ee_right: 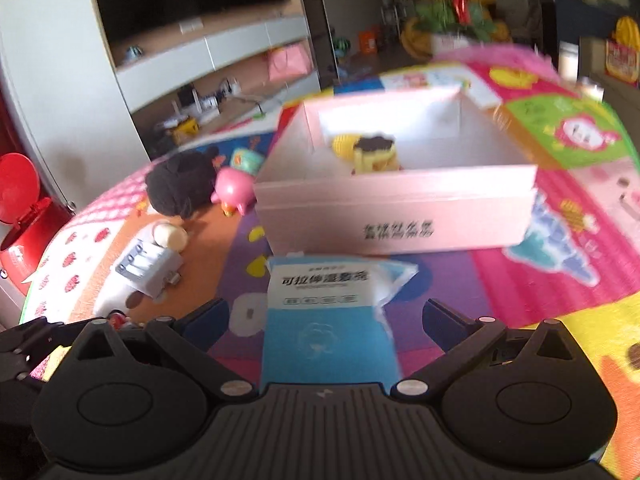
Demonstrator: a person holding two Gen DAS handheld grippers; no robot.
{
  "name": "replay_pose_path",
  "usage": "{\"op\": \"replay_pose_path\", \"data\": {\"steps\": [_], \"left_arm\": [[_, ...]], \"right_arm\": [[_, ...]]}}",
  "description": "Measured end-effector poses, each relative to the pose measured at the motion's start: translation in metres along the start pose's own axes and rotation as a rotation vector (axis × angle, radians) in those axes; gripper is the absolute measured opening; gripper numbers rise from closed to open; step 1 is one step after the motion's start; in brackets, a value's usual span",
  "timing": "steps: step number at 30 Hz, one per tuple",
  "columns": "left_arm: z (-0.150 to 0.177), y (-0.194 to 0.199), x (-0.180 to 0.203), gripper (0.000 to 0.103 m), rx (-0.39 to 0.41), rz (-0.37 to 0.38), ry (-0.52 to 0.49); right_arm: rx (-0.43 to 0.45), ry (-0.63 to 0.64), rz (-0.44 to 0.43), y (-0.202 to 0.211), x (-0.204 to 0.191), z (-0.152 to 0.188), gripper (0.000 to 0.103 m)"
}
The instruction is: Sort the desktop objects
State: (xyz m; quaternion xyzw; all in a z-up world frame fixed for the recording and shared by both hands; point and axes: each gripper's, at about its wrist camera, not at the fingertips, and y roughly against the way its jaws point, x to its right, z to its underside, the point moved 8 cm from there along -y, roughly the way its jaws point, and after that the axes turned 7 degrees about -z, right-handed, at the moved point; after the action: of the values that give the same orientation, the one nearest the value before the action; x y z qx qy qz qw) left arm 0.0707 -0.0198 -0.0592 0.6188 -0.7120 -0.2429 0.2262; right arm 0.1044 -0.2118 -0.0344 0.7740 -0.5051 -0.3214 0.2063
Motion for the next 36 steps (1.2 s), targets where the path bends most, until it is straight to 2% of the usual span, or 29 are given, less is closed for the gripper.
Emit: {"op": "replay_pose_path", "data": {"steps": [1, 2, 4, 6, 11, 14, 18, 19, 20, 25, 29, 32, 36], "left_arm": [[0.000, 0.000, 0.000, 0.096, 0.001, 0.002, 0.003], [0.000, 0.000, 0.000, 0.096, 0.001, 0.004, 0.005], [0.000, 0.000, 0.000, 0.096, 0.001, 0.004, 0.006], [0.000, 0.000, 0.000, 0.096, 0.000, 0.002, 0.003], [0.000, -0.002, 0.002, 0.096, -0.010, -0.041, -0.028], [-0.001, -0.004, 0.003, 0.090, -0.018, -0.086, -0.050], [-0.005, -0.007, 0.006, 0.080, -0.021, -0.094, -0.066], [-0.006, -0.007, 0.008, 0.078, -0.021, -0.091, -0.076], [-0.007, -0.007, 0.010, 0.071, -0.022, -0.085, -0.087], [-0.005, -0.003, 0.021, 0.070, -0.026, -0.067, -0.132], [-0.002, 0.016, 0.034, 0.070, -0.031, -0.006, -0.164], [-0.009, 0.035, 0.046, 0.070, 0.001, 0.037, -0.193], [-0.048, 0.055, 0.058, 0.070, 0.101, 0.074, -0.206]], "right_arm": [[-0.023, -0.010, -0.008, -0.005, 0.000, 0.002, 0.083], [-0.051, -0.009, -0.013, -0.009, -0.001, 0.005, 0.076], [-0.054, 0.026, 0.022, -0.008, -0.002, 0.008, 0.057], [-0.060, 0.038, 0.020, -0.001, -0.004, 0.009, 0.056], [-0.009, 0.082, 0.059, 0.026, -0.004, 0.011, 0.056], [0.011, 0.100, 0.075, 0.041, -0.003, 0.014, 0.056], [0.027, 0.123, 0.090, 0.057, -0.002, 0.020, 0.056], [0.030, 0.126, 0.092, 0.060, -0.001, 0.021, 0.056], [0.032, 0.127, 0.093, 0.063, 0.000, 0.022, 0.056], [0.045, 0.115, 0.082, 0.073, 0.003, 0.025, 0.056], [0.053, 0.117, 0.064, 0.085, 0.004, 0.026, 0.056], [0.061, 0.119, 0.028, 0.099, 0.004, 0.025, 0.056], [0.136, 0.095, 0.018, 0.129, 0.013, 0.005, 0.055]]}}
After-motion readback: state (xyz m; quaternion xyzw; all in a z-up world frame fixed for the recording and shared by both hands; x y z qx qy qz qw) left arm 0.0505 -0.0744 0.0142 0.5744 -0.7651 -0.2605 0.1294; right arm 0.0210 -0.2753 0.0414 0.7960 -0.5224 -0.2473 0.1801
